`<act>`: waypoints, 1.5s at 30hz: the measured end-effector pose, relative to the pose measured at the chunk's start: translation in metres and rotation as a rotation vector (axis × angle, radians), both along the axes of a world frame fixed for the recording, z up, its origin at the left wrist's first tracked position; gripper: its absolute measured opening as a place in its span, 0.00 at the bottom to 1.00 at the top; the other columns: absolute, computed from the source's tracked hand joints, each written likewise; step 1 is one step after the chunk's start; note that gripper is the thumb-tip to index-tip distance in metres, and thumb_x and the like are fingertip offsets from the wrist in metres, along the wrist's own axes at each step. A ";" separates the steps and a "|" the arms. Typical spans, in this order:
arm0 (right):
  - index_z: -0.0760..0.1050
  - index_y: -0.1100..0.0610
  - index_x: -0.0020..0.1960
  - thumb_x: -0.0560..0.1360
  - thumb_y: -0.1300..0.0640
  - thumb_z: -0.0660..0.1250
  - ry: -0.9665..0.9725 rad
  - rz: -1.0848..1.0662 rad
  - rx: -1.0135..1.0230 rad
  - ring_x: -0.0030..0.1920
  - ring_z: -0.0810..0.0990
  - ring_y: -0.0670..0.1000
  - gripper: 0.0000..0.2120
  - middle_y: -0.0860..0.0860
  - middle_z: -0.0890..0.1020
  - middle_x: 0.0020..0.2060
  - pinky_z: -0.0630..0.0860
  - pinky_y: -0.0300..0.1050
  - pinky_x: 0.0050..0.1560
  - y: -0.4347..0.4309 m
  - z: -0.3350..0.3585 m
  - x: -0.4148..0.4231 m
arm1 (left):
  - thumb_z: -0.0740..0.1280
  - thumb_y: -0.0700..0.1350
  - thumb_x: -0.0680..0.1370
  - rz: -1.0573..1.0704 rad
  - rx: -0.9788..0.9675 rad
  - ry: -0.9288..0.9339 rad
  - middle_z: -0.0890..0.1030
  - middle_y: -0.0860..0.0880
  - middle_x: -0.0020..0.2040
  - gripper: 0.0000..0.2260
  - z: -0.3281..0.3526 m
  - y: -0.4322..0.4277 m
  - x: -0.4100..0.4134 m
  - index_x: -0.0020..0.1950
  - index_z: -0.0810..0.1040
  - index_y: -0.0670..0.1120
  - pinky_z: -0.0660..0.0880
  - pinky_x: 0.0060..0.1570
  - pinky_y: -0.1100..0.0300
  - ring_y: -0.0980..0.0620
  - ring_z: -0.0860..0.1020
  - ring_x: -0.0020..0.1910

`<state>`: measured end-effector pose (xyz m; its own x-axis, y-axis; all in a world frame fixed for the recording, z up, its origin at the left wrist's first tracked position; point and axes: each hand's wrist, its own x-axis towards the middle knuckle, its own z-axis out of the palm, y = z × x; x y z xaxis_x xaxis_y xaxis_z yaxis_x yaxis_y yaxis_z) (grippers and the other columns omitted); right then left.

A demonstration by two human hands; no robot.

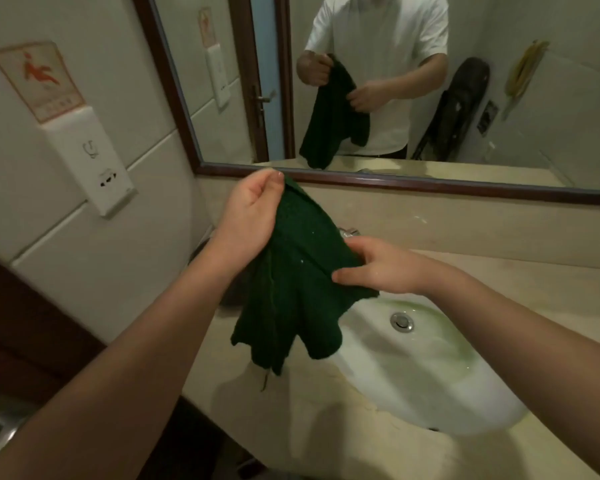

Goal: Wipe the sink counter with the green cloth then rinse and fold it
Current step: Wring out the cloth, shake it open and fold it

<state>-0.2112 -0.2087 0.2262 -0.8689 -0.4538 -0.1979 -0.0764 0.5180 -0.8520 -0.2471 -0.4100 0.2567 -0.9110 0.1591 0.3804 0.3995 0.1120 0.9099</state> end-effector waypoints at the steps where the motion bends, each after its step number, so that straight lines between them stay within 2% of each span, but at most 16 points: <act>1: 0.78 0.53 0.53 0.75 0.62 0.67 0.016 0.016 0.051 0.45 0.83 0.45 0.08 0.49 0.84 0.45 0.80 0.42 0.47 0.002 -0.008 -0.001 | 0.57 0.42 0.83 0.025 -0.010 0.027 0.77 0.60 0.30 0.15 0.001 -0.004 0.001 0.38 0.74 0.50 0.70 0.34 0.68 0.64 0.74 0.32; 5: 0.79 0.59 0.41 0.72 0.67 0.62 0.075 0.043 0.221 0.38 0.77 0.51 0.08 0.51 0.80 0.34 0.75 0.48 0.44 0.003 -0.039 -0.003 | 0.57 0.43 0.83 0.215 0.056 0.066 0.76 0.55 0.34 0.15 0.015 -0.031 0.000 0.39 0.75 0.51 0.70 0.38 0.66 0.62 0.74 0.35; 7: 0.79 0.52 0.36 0.73 0.66 0.62 0.054 -0.042 0.154 0.38 0.77 0.50 0.14 0.45 0.80 0.31 0.75 0.49 0.46 0.005 -0.050 -0.004 | 0.56 0.44 0.83 0.256 0.010 0.076 0.75 0.56 0.34 0.15 0.022 -0.049 0.001 0.39 0.75 0.51 0.70 0.37 0.67 0.64 0.73 0.34; 9: 0.79 0.48 0.34 0.70 0.60 0.63 0.055 -0.152 0.028 0.39 0.77 0.49 0.11 0.44 0.80 0.32 0.75 0.52 0.51 0.003 -0.060 -0.009 | 0.56 0.45 0.84 0.298 -0.058 0.074 0.75 0.60 0.30 0.15 0.025 -0.062 0.005 0.39 0.74 0.52 0.68 0.33 0.70 0.66 0.73 0.31; 12: 0.78 0.45 0.44 0.68 0.54 0.67 0.066 -0.154 -0.057 0.46 0.79 0.46 0.06 0.45 0.80 0.42 0.75 0.44 0.52 -0.019 -0.061 -0.009 | 0.57 0.44 0.83 0.308 -0.127 0.073 0.75 0.59 0.31 0.15 0.023 -0.072 0.013 0.39 0.76 0.53 0.68 0.32 0.72 0.66 0.73 0.31; 15: 0.70 0.51 0.65 0.73 0.58 0.71 0.114 -0.053 -0.074 0.59 0.76 0.46 0.22 0.48 0.78 0.60 0.72 0.29 0.51 -0.067 -0.054 -0.007 | 0.57 0.44 0.83 0.195 -0.185 0.034 0.76 0.54 0.35 0.14 0.023 -0.071 0.020 0.41 0.77 0.51 0.70 0.34 0.71 0.65 0.74 0.33; 17: 0.66 0.52 0.70 0.72 0.58 0.73 0.134 -0.013 -0.184 0.64 0.74 0.47 0.30 0.48 0.75 0.64 0.74 0.34 0.56 -0.103 -0.041 -0.003 | 0.57 0.42 0.83 0.106 -0.189 -0.010 0.77 0.52 0.36 0.13 0.023 -0.072 0.023 0.42 0.77 0.49 0.72 0.37 0.70 0.64 0.76 0.35; 19: 0.68 0.49 0.66 0.72 0.59 0.73 0.106 -0.022 -0.290 0.60 0.77 0.46 0.26 0.43 0.77 0.58 0.78 0.43 0.57 -0.129 -0.028 -0.002 | 0.58 0.41 0.83 0.043 -0.198 -0.026 0.78 0.51 0.36 0.13 0.023 -0.077 0.025 0.42 0.77 0.47 0.73 0.38 0.69 0.62 0.76 0.35; 23: 0.74 0.43 0.48 0.74 0.61 0.71 0.011 0.025 -0.311 0.41 0.82 0.36 0.13 0.38 0.81 0.42 0.80 0.33 0.40 -0.136 -0.020 -0.001 | 0.57 0.43 0.83 0.048 -0.189 -0.020 0.80 0.53 0.36 0.13 0.024 -0.098 0.026 0.43 0.78 0.46 0.74 0.39 0.65 0.59 0.78 0.37; 26: 0.79 0.48 0.48 0.75 0.61 0.70 0.009 0.068 -0.223 0.43 0.84 0.39 0.07 0.42 0.84 0.43 0.80 0.35 0.46 -0.123 -0.032 0.006 | 0.57 0.43 0.83 0.092 -0.147 -0.020 0.81 0.50 0.39 0.13 0.020 -0.113 0.026 0.45 0.79 0.47 0.76 0.42 0.62 0.56 0.79 0.40; 28: 0.80 0.58 0.49 0.76 0.61 0.69 0.000 0.025 -0.168 0.43 0.85 0.46 0.03 0.53 0.85 0.42 0.81 0.40 0.46 -0.110 -0.045 0.010 | 0.57 0.44 0.83 0.120 -0.117 -0.025 0.81 0.52 0.39 0.14 0.016 -0.120 0.024 0.45 0.80 0.49 0.76 0.43 0.62 0.56 0.79 0.41; 30: 0.79 0.67 0.49 0.76 0.61 0.68 -0.007 -0.041 -0.121 0.41 0.83 0.54 0.08 0.63 0.82 0.40 0.79 0.47 0.46 -0.093 -0.061 0.013 | 0.57 0.44 0.83 0.143 -0.087 -0.020 0.81 0.54 0.39 0.14 0.012 -0.126 0.025 0.44 0.80 0.51 0.75 0.43 0.62 0.57 0.79 0.41; 35: 0.80 0.61 0.48 0.79 0.61 0.64 -0.054 -0.279 -0.124 0.39 0.80 0.46 0.07 0.54 0.82 0.41 0.74 0.39 0.47 -0.048 -0.081 0.007 | 0.57 0.45 0.83 0.208 -0.265 0.025 0.76 0.46 0.38 0.13 -0.004 -0.132 0.023 0.42 0.78 0.52 0.70 0.39 0.59 0.56 0.74 0.38; 39: 0.78 0.54 0.46 0.80 0.58 0.63 0.148 -0.520 -0.203 0.37 0.79 0.47 0.07 0.50 0.80 0.38 0.76 0.42 0.42 -0.030 -0.053 -0.025 | 0.57 0.47 0.83 0.292 -0.237 -0.048 0.77 0.49 0.41 0.14 -0.012 -0.145 0.012 0.43 0.78 0.54 0.75 0.44 0.54 0.54 0.76 0.41; 42: 0.78 0.53 0.48 0.79 0.55 0.64 0.343 -0.532 -0.167 0.36 0.76 0.41 0.05 0.46 0.78 0.36 0.72 0.31 0.35 -0.025 -0.020 -0.038 | 0.57 0.49 0.83 0.358 -0.069 -0.100 0.80 0.50 0.45 0.13 -0.012 -0.153 0.007 0.45 0.80 0.55 0.78 0.49 0.54 0.51 0.79 0.47; 45: 0.80 0.50 0.48 0.78 0.52 0.65 0.566 -0.496 -0.068 0.38 0.75 0.40 0.05 0.45 0.79 0.38 0.71 0.34 0.39 -0.022 -0.004 -0.042 | 0.56 0.49 0.83 0.408 0.116 -0.162 0.81 0.48 0.51 0.13 -0.011 -0.150 0.004 0.48 0.80 0.53 0.78 0.48 0.57 0.48 0.79 0.53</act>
<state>-0.2527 -0.2304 0.2226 -0.9350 0.0215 0.3541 -0.2839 0.5530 -0.7833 -0.2432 -0.5602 0.2458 -0.9396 -0.2603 0.2224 0.1957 0.1246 0.9727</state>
